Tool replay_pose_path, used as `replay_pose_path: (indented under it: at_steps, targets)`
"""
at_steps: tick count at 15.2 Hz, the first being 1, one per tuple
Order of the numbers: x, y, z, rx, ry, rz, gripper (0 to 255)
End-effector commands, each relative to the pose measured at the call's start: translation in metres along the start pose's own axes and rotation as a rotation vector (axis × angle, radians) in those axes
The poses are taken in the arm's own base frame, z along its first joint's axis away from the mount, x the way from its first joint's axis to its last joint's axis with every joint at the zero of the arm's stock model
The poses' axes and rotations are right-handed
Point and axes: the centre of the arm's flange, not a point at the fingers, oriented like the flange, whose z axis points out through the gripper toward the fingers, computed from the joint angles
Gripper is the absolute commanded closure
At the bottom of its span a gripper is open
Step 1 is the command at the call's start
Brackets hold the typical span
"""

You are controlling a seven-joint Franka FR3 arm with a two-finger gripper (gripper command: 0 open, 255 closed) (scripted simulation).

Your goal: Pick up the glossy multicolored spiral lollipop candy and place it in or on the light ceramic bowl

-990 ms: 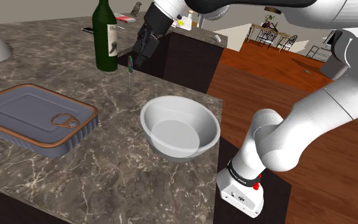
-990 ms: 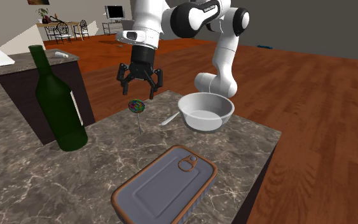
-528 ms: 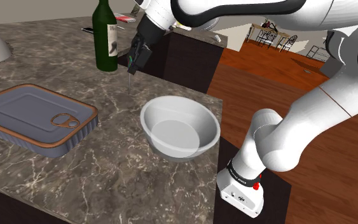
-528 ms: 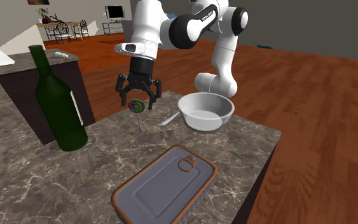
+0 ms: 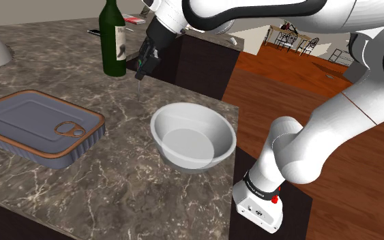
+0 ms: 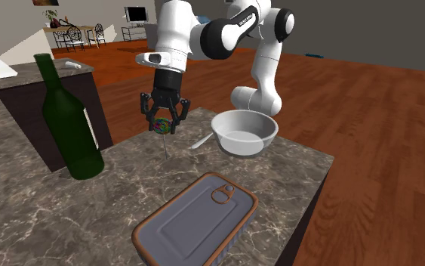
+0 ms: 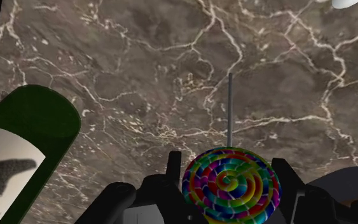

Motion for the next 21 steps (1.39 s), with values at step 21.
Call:
replay_pose_path:
  at_steps: [21]
  targets:
    - [0.026,0.006,-0.057,0.000,0.000,0.000,255]
